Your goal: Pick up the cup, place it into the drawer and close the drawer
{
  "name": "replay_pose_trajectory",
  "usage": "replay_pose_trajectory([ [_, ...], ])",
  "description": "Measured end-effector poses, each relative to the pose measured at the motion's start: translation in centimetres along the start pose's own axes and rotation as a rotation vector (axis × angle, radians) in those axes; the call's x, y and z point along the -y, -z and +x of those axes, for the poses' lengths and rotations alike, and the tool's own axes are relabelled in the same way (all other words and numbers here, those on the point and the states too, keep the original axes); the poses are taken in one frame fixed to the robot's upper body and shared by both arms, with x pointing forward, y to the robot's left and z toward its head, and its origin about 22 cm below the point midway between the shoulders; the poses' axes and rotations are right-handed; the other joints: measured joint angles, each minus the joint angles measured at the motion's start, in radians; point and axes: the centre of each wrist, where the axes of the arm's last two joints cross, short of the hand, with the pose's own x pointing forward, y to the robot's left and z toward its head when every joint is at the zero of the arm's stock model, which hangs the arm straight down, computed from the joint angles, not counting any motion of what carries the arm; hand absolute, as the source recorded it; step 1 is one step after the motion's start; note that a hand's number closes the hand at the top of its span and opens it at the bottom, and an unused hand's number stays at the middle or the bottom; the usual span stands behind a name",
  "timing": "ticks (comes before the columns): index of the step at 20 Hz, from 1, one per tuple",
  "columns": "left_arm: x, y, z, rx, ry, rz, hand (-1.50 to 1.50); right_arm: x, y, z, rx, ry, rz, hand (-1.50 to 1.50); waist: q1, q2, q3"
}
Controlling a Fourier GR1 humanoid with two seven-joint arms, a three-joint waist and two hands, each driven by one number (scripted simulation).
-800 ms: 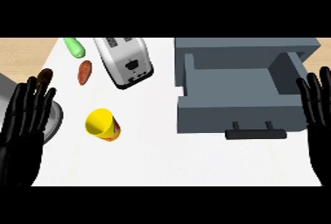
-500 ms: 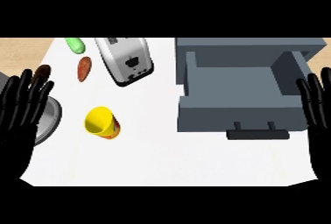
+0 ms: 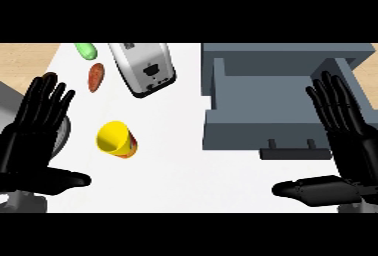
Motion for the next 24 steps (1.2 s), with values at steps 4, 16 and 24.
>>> replay_pose_trajectory([
  [4,-1.6,0.7,-1.9,-0.048,0.018,0.027,-1.5,0.0,0.9,0.4,0.001,0.003,0.014,-1.5,-0.001,0.0,0.0],
  [16,-5.3,-0.5,-10.0,-0.171,0.075,0.108,-1.5,1.3,2.7,0.4,0.028,-0.008,0.012,-1.5,-0.004,0.001,0.0],
  [24,-7.0,-3.1,-15.0,-0.225,0.094,0.139,-1.5,2.4,3.2,0.4,0.029,-0.016,0.011,-1.5,-0.004,0.0,-0.001],
])
